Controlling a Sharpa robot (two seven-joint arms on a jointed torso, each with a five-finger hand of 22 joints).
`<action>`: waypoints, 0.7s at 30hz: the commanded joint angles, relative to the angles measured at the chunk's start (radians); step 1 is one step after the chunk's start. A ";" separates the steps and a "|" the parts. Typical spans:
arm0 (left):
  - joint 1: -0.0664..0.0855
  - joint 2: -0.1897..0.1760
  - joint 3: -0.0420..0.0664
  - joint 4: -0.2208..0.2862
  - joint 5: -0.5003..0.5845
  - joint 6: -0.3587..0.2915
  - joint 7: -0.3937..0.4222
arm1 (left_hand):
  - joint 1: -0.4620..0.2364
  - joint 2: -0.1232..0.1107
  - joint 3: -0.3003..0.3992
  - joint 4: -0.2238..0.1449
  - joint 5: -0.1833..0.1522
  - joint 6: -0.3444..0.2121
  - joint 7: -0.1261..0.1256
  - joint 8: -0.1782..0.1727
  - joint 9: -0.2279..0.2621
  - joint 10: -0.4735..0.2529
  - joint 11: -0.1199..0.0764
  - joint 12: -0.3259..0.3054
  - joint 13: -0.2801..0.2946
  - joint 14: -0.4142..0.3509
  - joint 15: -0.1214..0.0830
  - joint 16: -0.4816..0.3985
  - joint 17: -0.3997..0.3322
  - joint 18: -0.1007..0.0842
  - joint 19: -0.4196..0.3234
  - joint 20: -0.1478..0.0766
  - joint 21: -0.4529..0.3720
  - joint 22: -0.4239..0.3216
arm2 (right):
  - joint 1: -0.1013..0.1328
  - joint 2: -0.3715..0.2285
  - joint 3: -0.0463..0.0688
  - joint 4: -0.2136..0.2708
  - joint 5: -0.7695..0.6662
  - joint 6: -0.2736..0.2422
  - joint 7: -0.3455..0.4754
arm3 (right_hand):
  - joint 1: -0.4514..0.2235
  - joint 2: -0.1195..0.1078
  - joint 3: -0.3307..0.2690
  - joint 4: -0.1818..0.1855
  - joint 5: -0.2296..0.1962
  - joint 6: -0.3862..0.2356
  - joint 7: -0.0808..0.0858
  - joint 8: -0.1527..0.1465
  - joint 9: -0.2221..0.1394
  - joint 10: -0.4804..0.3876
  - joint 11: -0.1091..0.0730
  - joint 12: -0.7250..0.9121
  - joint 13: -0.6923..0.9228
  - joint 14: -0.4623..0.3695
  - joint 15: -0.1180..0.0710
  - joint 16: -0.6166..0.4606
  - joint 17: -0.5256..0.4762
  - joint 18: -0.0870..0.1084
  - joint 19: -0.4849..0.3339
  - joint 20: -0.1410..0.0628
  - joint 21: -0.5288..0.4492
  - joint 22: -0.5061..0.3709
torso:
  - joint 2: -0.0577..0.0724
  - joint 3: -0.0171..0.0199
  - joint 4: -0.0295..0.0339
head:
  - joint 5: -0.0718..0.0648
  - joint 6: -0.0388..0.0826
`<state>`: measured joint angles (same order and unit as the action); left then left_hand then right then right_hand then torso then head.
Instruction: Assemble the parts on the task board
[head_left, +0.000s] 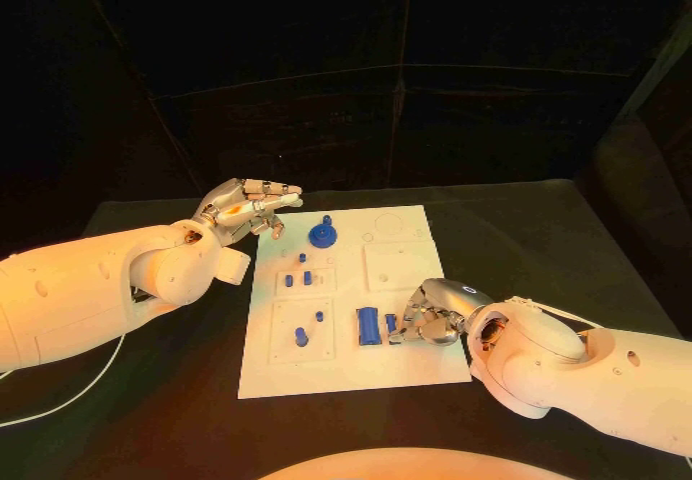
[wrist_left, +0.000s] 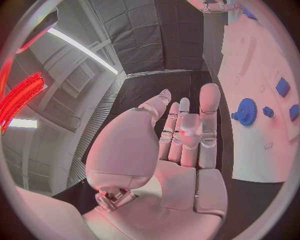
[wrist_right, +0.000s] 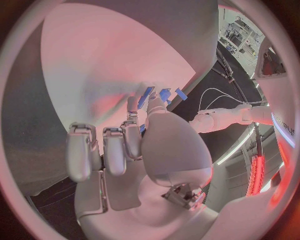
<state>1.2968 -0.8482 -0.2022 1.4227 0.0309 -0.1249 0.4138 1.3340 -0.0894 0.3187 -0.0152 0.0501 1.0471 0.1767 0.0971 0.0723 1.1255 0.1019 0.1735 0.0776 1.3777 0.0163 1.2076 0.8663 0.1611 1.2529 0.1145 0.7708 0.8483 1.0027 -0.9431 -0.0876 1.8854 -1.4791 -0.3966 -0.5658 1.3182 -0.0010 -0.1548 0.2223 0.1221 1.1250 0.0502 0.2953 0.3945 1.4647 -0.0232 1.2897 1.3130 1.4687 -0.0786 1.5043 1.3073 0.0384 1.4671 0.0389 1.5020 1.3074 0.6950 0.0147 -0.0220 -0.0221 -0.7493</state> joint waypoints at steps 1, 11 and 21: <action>0.001 -0.001 0.001 0.003 0.002 0.010 0.004 | 0.003 0.009 -0.006 -0.002 0.001 -0.008 -0.002 0.007 -0.001 -0.004 0.000 0.003 0.000 -0.005 -0.001 0.003 -0.001 0.007 0.001 0.001 -0.003 -0.002 | 0.001 0.005 0.000 -0.006 -0.003 0.026 0.013 | 0.024 0.004 -0.001 -0.012 0.008 -0.004 -0.002 0.005 0.002 0.000 0.000 -0.002 0.069 0.078 -0.003 -0.006 0.144 -0.014 0.033 -0.004 -0.004 0.191 | 0.001 0.0000 0.0006 | 0.002 -0.001; 0.001 -0.002 0.001 0.002 0.002 0.010 0.004 | 0.003 0.009 -0.006 -0.002 0.001 -0.008 -0.002 0.007 -0.001 -0.004 0.000 0.003 0.000 -0.005 -0.001 0.003 -0.001 0.007 0.001 0.001 -0.003 -0.002 | 0.001 -0.002 0.000 0.009 -0.007 -0.025 0.040 | 0.002 0.009 -0.026 0.005 -0.001 -0.005 0.001 0.006 0.004 0.000 0.002 -0.002 0.069 0.077 -0.001 -0.007 0.142 -0.013 0.032 -0.003 -0.005 0.190 | -0.001 0.0010 -0.0021 | 0.004 0.001; 0.001 -0.011 -0.001 0.006 0.002 0.006 0.007 | 0.003 0.009 -0.007 -0.002 0.001 -0.009 -0.002 0.007 -0.001 -0.007 0.001 0.003 -0.001 -0.005 -0.001 0.003 -0.002 0.007 0.000 0.001 -0.007 -0.004 | 0.002 -0.058 0.001 0.003 0.299 -0.136 0.367 | -0.082 0.026 -0.084 0.063 -0.066 -0.100 0.034 -0.042 -0.013 -0.066 0.030 -0.132 -0.012 0.049 0.019 -0.084 0.031 0.018 -0.064 0.012 -0.108 0.094 | -0.004 -0.0017 -0.0017 | -0.011 0.028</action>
<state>1.2967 -0.8574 -0.2030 1.4259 0.0309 -0.1250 0.4138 1.3340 -0.0893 0.3159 -0.0180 0.0501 1.0433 0.1729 0.0971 0.0724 1.1255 0.1018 0.1735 0.0776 1.3777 0.0163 1.2076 0.8656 0.1612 1.2529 0.1145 0.7700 0.8453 1.0027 -0.9974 -0.0872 1.8964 -1.3848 -0.4612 -0.4138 1.2338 0.0158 -0.2387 0.2876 0.0599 1.0416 0.0779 0.2622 0.3850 1.4129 0.0025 1.1813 1.2943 1.4661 -0.0658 1.4349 1.3081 0.0396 1.4195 0.0483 1.4131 1.3073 0.6921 0.0150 -0.0232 -0.0292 -0.7288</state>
